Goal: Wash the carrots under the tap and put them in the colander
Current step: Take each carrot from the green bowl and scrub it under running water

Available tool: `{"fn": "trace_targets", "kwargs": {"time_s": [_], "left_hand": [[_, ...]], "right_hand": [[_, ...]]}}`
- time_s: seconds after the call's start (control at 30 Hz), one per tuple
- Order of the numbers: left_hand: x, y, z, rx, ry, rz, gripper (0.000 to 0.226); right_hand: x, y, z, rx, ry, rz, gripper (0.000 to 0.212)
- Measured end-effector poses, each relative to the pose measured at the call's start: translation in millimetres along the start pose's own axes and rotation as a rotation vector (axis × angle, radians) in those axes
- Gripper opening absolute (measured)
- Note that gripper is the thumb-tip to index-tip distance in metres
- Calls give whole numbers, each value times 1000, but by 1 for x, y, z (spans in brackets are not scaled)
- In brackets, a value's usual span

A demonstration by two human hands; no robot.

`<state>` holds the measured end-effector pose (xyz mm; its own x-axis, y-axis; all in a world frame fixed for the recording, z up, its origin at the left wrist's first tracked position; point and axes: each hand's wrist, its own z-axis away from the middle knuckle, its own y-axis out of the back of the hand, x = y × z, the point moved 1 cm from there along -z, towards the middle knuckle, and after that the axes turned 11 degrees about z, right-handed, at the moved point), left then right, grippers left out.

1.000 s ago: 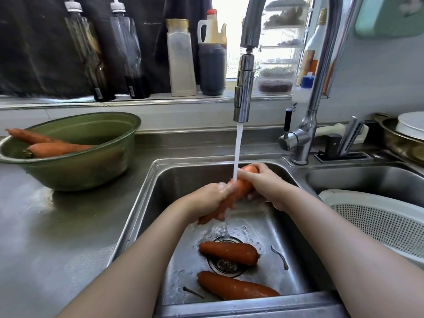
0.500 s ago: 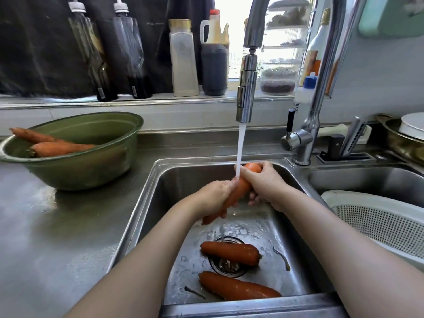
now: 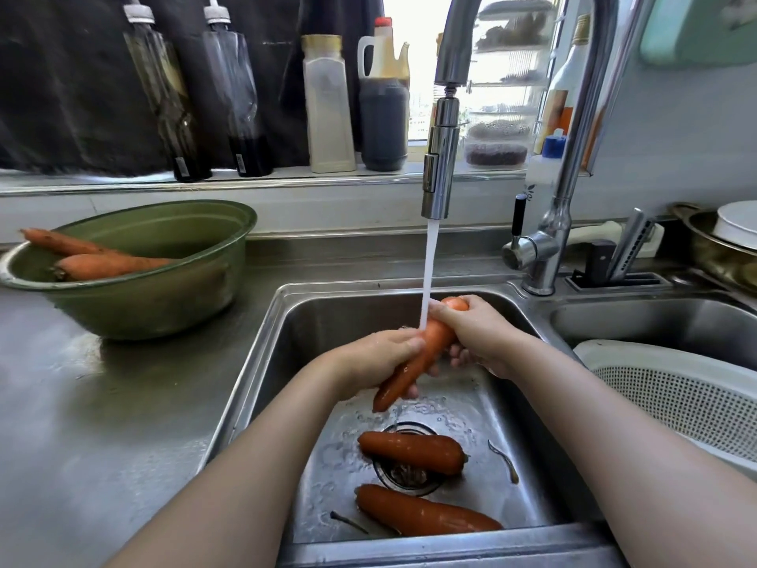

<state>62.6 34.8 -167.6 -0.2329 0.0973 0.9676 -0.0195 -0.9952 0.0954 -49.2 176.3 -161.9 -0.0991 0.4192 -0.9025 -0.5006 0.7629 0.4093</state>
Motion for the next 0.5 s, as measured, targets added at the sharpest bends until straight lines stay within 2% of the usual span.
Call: {"fn": "trace_targets", "kwargs": {"time_s": [0.07,0.17,0.27,0.33,0.5], "left_hand": [[1,0,3,-52,4,65,30],[6,-6,4,63,-53,-23,25],[12,-16,-1,310,-90,-98,51],[13,-15,-4,374,-63,-64,60],[5,-1,1,65,-54,-5,34]], "right_hand": [[1,2,0,8,11,-7,54],[-1,1,0,24,39,-14,55],[-4,-2,0,27,57,-20,53],[-5,-2,0,31,64,-19,49],[1,0,-1,19,37,-39,51]]}}
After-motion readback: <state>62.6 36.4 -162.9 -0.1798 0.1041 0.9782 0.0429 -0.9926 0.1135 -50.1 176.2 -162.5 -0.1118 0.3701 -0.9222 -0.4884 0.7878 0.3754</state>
